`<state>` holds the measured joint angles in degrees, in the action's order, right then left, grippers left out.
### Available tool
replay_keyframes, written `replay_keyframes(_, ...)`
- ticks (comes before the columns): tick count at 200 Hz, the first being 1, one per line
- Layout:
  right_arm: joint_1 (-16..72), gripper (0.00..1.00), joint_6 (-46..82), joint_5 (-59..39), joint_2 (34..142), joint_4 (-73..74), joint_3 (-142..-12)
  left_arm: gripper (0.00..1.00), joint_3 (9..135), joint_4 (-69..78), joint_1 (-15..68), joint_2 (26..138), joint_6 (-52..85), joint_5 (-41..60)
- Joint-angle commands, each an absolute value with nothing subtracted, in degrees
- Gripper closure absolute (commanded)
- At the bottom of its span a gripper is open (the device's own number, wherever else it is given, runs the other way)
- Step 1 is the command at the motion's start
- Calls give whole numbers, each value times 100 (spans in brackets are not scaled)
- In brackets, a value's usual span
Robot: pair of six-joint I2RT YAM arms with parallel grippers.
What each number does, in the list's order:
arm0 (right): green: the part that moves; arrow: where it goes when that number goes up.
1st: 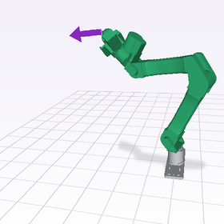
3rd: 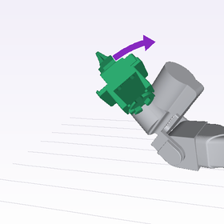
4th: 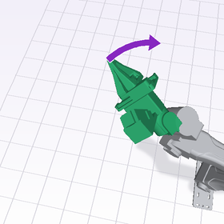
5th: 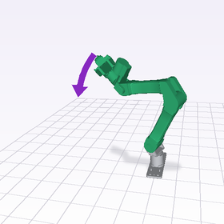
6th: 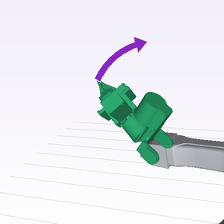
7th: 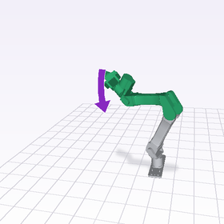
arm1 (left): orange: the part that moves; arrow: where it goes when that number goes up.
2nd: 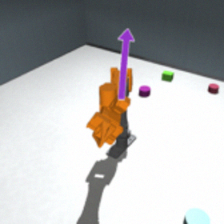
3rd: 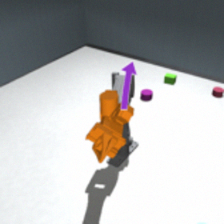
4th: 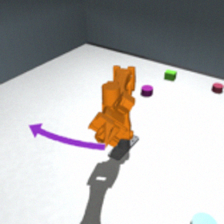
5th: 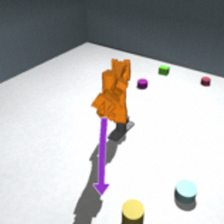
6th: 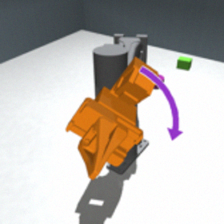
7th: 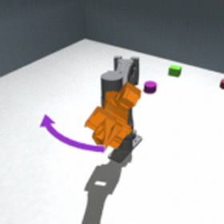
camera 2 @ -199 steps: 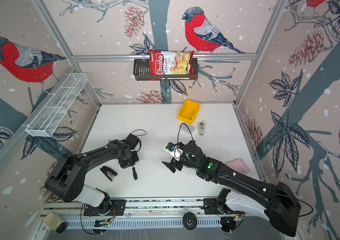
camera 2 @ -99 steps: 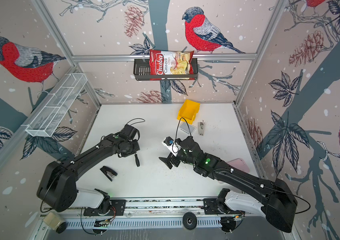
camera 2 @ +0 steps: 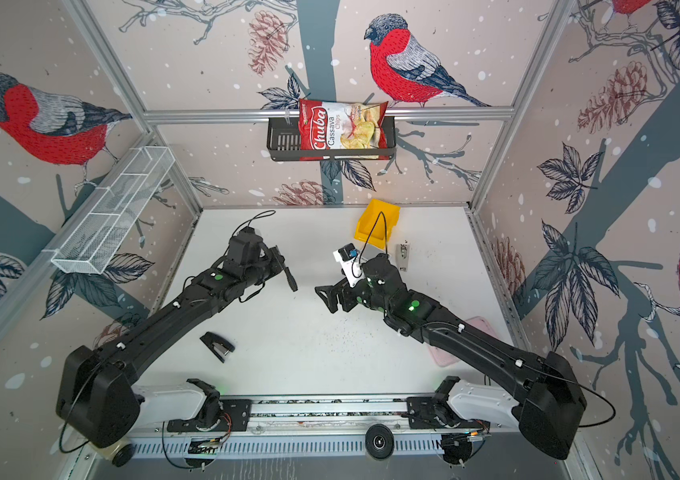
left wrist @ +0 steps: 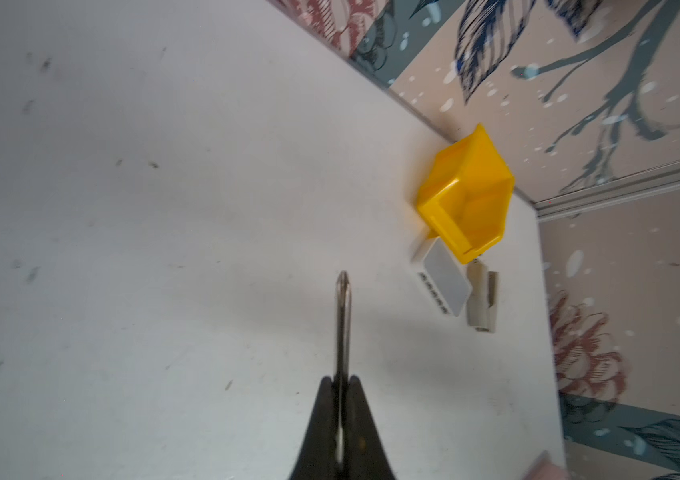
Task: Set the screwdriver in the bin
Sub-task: 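Lift the screwdriver upright toward the right gripper while the right gripper approaches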
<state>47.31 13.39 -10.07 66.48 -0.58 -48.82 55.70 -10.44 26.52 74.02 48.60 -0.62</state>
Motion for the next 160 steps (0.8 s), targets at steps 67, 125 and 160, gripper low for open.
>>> replay_keyframes(67,3809,1,2381,-2378,6686,290,-5124,100,5574,1025,2933,7188,5393,848)
replay_keyframes(125,3763,2,2301,-3075,7002,343,-5384,100,5544,1624,3205,7206,5405,1688)
replay_keyframes(160,3753,16,2312,-3400,7128,282,-5484,100,5610,1704,3424,7260,5277,1883)
